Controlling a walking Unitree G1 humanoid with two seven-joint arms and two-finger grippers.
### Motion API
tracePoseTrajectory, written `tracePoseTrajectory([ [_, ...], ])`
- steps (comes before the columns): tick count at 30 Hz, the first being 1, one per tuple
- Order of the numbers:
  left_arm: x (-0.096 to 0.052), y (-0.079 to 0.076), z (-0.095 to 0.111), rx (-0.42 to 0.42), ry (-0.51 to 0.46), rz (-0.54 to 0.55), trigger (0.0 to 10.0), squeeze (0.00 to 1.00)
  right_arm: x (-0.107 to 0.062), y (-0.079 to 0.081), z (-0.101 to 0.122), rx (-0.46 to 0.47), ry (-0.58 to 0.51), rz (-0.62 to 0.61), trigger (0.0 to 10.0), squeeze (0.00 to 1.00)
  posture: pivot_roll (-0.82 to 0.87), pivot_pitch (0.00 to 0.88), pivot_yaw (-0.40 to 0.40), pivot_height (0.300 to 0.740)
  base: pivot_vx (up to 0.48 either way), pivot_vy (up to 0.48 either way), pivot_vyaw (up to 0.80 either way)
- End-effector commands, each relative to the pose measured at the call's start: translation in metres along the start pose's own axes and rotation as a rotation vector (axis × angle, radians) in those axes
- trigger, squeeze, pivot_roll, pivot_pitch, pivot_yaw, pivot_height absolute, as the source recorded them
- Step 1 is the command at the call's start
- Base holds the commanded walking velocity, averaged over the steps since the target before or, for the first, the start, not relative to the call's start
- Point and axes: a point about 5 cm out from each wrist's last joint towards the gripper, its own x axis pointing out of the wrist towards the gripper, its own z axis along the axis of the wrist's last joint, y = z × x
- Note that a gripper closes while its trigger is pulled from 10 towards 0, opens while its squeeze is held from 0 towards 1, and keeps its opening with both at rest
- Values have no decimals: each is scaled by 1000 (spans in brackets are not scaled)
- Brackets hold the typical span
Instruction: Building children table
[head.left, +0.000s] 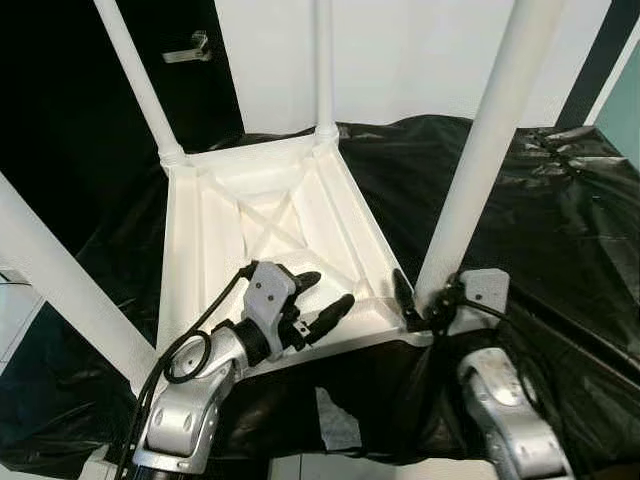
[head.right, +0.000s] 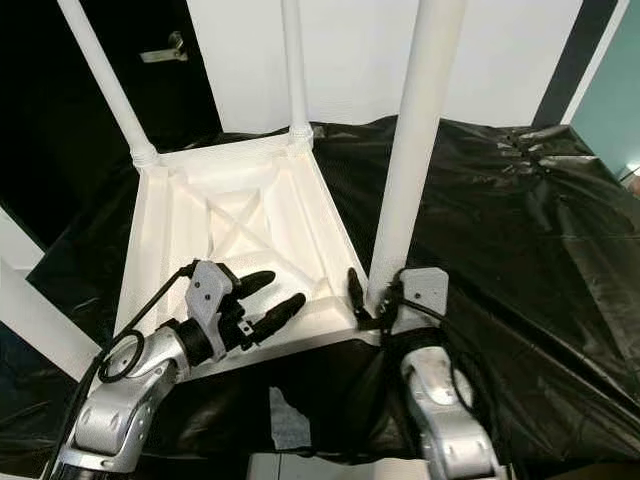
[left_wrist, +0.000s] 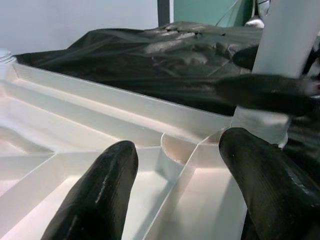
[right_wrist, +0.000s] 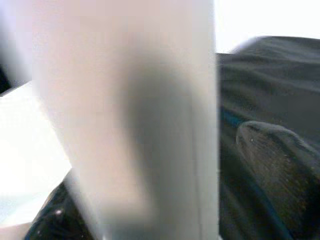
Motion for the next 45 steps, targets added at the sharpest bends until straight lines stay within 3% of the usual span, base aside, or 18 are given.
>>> tracePoseTrajectory([
  [1, -5, 2, 2, 7, -5, 15, 10000, 0, -2, -4, 3, 17, -15, 76, 10000, 0, -29, 0, 21, 740, 0, 0, 0],
  [11, -19, -17, 5, 29, 20, -184, 10000, 0, 12, -22, 4, -68, 25, 352, 10000, 0, -22, 0, 12, 740, 0, 0, 0],
  [17, -20, -26, 5, 32, 35, -214, 10000, 0, 18, -23, 4, -75, 45, 468, 10000, 0, -16, 0, 11, 740, 0, 0, 0],
  [18, -18, -28, 5, 24, 25, -203, 10000, 0, 21, -19, 1, -79, 58, 532, 4745, 0, -16, 0, 12, 740, 0, 0, 0],
  [19, -17, -29, 6, 22, 21, -196, 10000, 0, 22, -19, 0, -79, 65, 558, 314, 0, -16, 0, 11, 740, 0, 0, 0],
  [22, -15, -29, 6, 19, 15, -181, 10000, 0, 25, -18, -3, -83, 74, 583, 0, 0, -7, 0, 0, 740, 0, 0, 0],
  [26, -14, -30, 6, 8, 12, -167, 10000, 0, 26, -21, -7, -85, 84, 590, 0, 0, -2, 0, -7, 740, 0, 0, 0],
  [33, -14, -28, 4, 7, 11, -124, 10000, 0, 30, -24, -14, -60, 118, 458, 235, 0, -6, 0, -24, 740, 0, 0, 0],
  [34, -14, -28, 3, 5, 11, -119, 10000, 0, 30, -23, -14, -52, 121, 411, 4902, 0, -8, 0, -23, 740, 0, 0, 0],
  [35, -14, -28, 3, 4, 11, -116, 10000, 0, 30, -22, -15, -44, 123, 385, 4902, 0, -8, 0, -23, 740, 0, 0, 0],
  [36, -13, -28, 2, 5, 11, -110, 10000, 0, 29, -19, -15, -48, 117, 341, 10000, 0, -13, 0, -21, 740, 0, 0, 0],
  [42, -11, -25, 2, 1, 8, -95, 10000, 0, 26, -6, -16, -11, 101, 216, 10000, 0, -26, 0, -12, 740, 0, 0, 0],
  [45, -8, -23, 4, 9, 6, -96, 10000, 0, 25, 5, -16, 17, 101, 50, 10000, 0, -37, 0, 6, 740, 0, 0, 0],
])
